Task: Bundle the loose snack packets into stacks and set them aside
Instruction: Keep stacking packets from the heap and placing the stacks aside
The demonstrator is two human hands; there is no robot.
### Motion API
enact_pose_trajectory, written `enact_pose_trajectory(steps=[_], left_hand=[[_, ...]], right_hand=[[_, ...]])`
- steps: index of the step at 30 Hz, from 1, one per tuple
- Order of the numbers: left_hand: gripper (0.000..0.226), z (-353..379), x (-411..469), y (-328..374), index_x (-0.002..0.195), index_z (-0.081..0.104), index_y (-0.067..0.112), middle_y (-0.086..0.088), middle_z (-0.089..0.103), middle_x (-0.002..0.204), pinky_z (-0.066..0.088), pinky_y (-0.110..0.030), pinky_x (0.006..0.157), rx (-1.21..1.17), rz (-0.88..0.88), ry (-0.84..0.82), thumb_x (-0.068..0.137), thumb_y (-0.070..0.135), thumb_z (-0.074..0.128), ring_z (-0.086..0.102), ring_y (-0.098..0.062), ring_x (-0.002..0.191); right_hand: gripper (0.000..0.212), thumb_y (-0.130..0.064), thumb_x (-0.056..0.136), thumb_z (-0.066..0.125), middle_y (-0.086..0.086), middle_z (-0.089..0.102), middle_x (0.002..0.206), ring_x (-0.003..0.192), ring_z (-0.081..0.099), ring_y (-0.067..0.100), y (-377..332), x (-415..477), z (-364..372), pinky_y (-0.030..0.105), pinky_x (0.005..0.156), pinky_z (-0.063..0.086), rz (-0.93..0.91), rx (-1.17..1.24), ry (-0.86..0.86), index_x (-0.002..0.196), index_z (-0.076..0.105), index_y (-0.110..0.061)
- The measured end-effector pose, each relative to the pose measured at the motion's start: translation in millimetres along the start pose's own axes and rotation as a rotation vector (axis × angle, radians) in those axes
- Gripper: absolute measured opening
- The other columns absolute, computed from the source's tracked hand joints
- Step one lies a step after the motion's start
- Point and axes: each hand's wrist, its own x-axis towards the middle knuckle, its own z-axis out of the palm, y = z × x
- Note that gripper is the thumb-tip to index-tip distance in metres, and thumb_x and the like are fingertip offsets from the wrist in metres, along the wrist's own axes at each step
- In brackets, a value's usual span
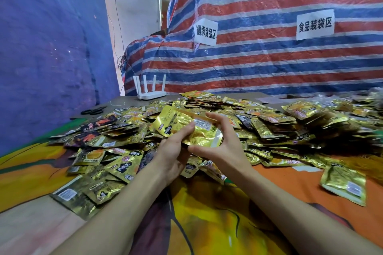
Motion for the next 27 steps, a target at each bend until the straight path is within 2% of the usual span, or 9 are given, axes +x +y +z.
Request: enact_pose_trajectory(steps=[2, 4, 8, 11, 13, 17, 20, 23, 27], left_hand=[[0.026, 0, 1, 0, 0.088, 0.075, 0.001, -0.008, 0.071, 0.078, 0.057, -0.026, 0.056, -0.028, 0.002, -0.027, 0.07, 0.018, 0.075, 0.069, -0.018, 0.067], [0.016, -2, 2, 1, 0.079, 0.079, 0.003, -0.007, 0.071, 0.074, 0.057, -0.026, 0.056, -0.066, -0.003, -0.061, 0.073, 0.017, 0.072, 0.07, -0.017, 0.064], [0.016, -8, 1, 3, 0.077, 0.081, 0.006, -0.008, 0.071, 0.079, 0.06, -0.028, 0.064, -0.116, -0.021, -0.087, 0.077, 0.018, 0.07, 0.071, -0.018, 0.07], [0.016, -7, 1, 3, 0.079, 0.082, 0.01, -0.006, 0.07, 0.082, 0.06, -0.029, 0.07, -0.045, -0.036, -0.078, 0.076, 0.023, 0.072, 0.07, -0.018, 0.073], [0.018, -5, 0, 3, 0.079, 0.082, 0.011, -0.006, 0.071, 0.081, 0.061, -0.03, 0.068, -0.004, -0.029, -0.073, 0.077, 0.026, 0.072, 0.07, -0.018, 0.072], [0.021, -7, -1, 2, 0.082, 0.081, 0.01, -0.008, 0.07, 0.078, 0.059, -0.033, 0.062, -0.002, -0.029, -0.083, 0.078, 0.028, 0.069, 0.07, -0.02, 0.069], [0.036, -7, -4, 1, 0.106, 0.077, 0.002, -0.021, 0.072, 0.108, 0.058, -0.046, 0.091, 0.053, -0.051, -0.077, 0.082, 0.027, 0.068, 0.071, -0.03, 0.093], [0.051, -5, -5, -1, 0.12, 0.07, -0.001, -0.026, 0.066, 0.125, 0.041, -0.058, 0.11, 0.121, -0.089, -0.075, 0.078, 0.026, 0.069, 0.063, -0.042, 0.114], [0.038, -5, -5, -3, 0.1, 0.077, 0.005, -0.024, 0.071, 0.109, 0.044, -0.061, 0.106, 0.184, -0.09, -0.058, 0.069, 0.026, 0.072, 0.068, -0.037, 0.095]], right_hand=[[0.08, -0.012, 0.066, 0.094, -0.021, 0.053, 0.128, 0.108, 0.047, -0.025, 1, 2, -3, -0.001, 0.086, 0.036, 0.011, -0.027, -0.011, 0.132, 0.052, -0.025], [0.082, -0.021, 0.065, 0.094, -0.019, 0.052, 0.128, 0.106, 0.049, -0.023, 2, 3, -3, 0.002, 0.085, 0.038, 0.04, -0.023, -0.068, 0.133, 0.05, -0.026], [0.081, -0.03, 0.063, 0.084, -0.015, 0.051, 0.129, 0.101, 0.054, -0.02, 1, 2, -1, 0.002, 0.079, 0.042, 0.058, -0.017, -0.145, 0.135, 0.046, -0.028], [0.092, -0.037, 0.06, 0.091, -0.031, 0.045, 0.133, 0.116, 0.043, -0.025, 0, 2, -2, 0.008, 0.095, 0.041, 0.028, -0.063, -0.089, 0.139, 0.045, -0.043], [0.089, -0.043, 0.059, 0.09, -0.035, 0.045, 0.133, 0.12, 0.041, -0.023, 1, 3, -2, 0.011, 0.098, 0.039, 0.041, -0.075, -0.079, 0.137, 0.047, -0.046], [0.051, -0.051, 0.067, 0.076, -0.024, 0.065, 0.109, 0.106, 0.059, -0.007, 3, 8, -2, 0.02, 0.084, 0.045, 0.109, -0.055, 0.006, 0.114, 0.065, -0.034], [0.028, -0.038, 0.077, 0.085, -0.008, 0.074, 0.089, 0.082, 0.068, 0.0, 4, 13, -7, 0.011, 0.066, 0.048, 0.112, -0.029, 0.06, 0.097, 0.074, -0.022], [0.025, -0.023, 0.08, 0.085, 0.004, 0.077, 0.091, 0.081, 0.075, 0.011, 5, 14, -11, 0.023, 0.068, 0.055, 0.227, 0.05, 0.018, 0.1, 0.073, -0.015], [0.03, -0.022, 0.079, 0.085, 0.012, 0.076, 0.102, 0.094, 0.075, 0.027, 2, 15, -20, 0.044, 0.078, 0.062, 0.41, 0.108, -0.185, 0.107, 0.075, -0.015]])
